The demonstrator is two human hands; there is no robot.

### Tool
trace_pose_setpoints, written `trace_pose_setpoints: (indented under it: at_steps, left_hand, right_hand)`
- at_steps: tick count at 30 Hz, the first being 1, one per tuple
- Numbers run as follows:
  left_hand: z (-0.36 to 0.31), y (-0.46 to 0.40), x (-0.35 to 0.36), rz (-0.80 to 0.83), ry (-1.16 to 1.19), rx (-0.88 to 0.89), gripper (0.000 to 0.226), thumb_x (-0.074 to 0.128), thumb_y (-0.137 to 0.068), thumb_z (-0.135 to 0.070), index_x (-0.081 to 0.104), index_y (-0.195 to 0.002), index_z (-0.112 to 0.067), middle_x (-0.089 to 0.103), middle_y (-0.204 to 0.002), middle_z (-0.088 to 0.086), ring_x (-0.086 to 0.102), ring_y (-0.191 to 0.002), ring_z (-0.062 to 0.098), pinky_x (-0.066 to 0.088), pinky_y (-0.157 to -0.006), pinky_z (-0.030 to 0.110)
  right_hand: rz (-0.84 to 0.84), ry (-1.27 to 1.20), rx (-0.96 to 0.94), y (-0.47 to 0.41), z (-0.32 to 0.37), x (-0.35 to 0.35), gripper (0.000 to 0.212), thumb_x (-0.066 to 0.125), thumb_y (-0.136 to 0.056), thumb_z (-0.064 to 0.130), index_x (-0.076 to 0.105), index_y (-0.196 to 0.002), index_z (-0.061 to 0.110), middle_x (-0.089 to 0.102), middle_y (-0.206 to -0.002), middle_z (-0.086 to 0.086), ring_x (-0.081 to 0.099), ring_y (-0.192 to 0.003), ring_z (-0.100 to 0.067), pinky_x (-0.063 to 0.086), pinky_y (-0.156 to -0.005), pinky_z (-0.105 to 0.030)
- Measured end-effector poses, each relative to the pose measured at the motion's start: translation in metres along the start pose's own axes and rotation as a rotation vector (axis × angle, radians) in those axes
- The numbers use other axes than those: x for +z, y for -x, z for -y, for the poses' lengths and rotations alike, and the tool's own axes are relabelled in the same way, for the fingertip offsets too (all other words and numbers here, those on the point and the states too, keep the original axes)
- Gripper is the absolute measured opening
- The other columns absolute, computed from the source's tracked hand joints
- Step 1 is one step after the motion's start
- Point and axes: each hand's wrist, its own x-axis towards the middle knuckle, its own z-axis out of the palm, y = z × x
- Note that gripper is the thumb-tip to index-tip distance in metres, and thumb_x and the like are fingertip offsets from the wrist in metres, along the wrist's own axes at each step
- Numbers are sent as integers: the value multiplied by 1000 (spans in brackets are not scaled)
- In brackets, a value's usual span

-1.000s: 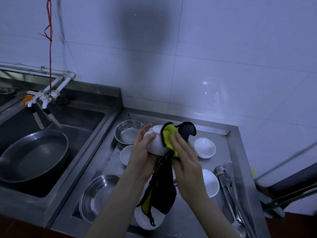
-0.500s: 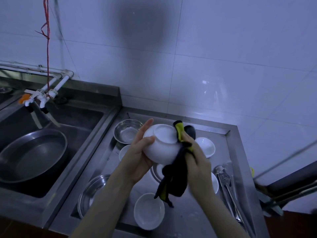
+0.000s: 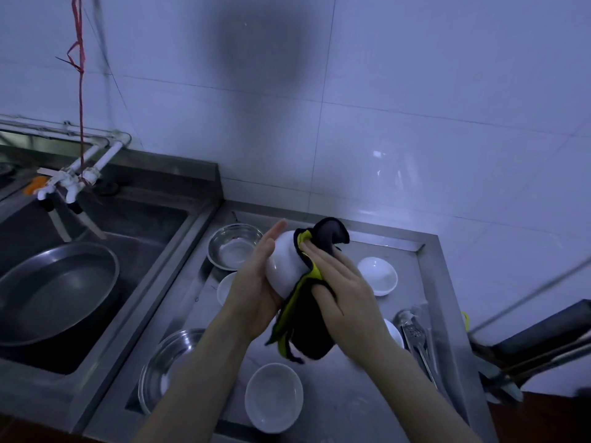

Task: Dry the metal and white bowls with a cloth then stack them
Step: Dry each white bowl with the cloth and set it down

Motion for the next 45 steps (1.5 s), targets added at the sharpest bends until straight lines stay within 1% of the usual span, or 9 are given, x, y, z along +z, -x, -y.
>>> trace_pose_setpoints:
  at_steps: [8,13,17,19,23,27,32,38,45]
  left_hand:
    - [4,-2,-5,-40,33,23,37,40,-102,-26,55,-135,-33,67,-127,14,68,-108,30,60,-82,42]
    - [2,-5,-10,3,-58,7,40,38,-102,-18,57,-133,-33,67,-128,11,64,-116,31,57,-89,43]
    - [-4,-6,-16,13,-101,-37,48,50,-88,-23,57,-134,-33,68,-127,3,69,-107,25,60,-75,39]
    - [-6,-8,-17,-18,-134,-53,41,47,-95,-24,54,-135,-35,65,-129,-1,70,-106,22,60,-74,39]
    - [-9,-13,-9,1,-151,-111,43,38,-104,-40,67,-127,-19,68,-126,11,69,-109,26,54,-91,46]
    - [-12,-17,-12,4,-19,-122,69,35,-100,-56,31,-153,-12,54,-141,20,58,-124,35,48,-101,51]
    - [-9,-21,-19,28,27,-124,75,28,-97,-66,33,-153,-16,54,-141,23,57,-126,36,52,-96,47]
    - [-6,-21,-17,11,-95,-59,69,34,-92,-64,18,-155,-42,53,-144,13,66,-114,31,59,-77,43]
    - [-2,-17,-32,27,-35,-136,77,23,-95,-67,40,-148,-12,55,-140,21,54,-130,34,47,-103,47]
  right_hand:
    - [-101,-114,-31,17,-6,9,49,44,-88,15,55,-135,27,47,-144,16,32,-142,-14,35,-112,-42]
    - [-145,-432,224,11,1,5,53,41,-86,9,56,-132,32,54,-135,23,43,-130,2,34,-109,-23]
    - [-143,-530,536,-6,-9,-6,22,41,-78,30,61,-70,31,53,-64,19,46,-62,-3,38,-65,-26]
    - [-89,-457,536,-14,-12,-12,19,40,-77,30,48,-60,27,42,-56,15,38,-58,-8,32,-62,-30]
    - [47,-270,273,-24,-13,-15,49,39,-82,21,61,-107,56,64,-101,30,55,-97,1,42,-86,-21]
    - [174,-94,-30,-27,-9,-16,54,39,-85,13,56,-130,37,46,-140,25,38,-134,0,28,-112,-20]
    - [245,33,-217,-18,-10,-9,50,38,-88,17,57,-133,26,42,-147,17,28,-141,-8,18,-116,-19]
    - [220,-262,282,-53,-16,-13,56,37,-76,20,62,-122,38,58,-124,26,47,-117,10,32,-106,-14]
    - [353,3,-49,-27,-19,2,54,30,-87,27,50,-134,43,34,-147,31,25,-141,-10,21,-117,-35]
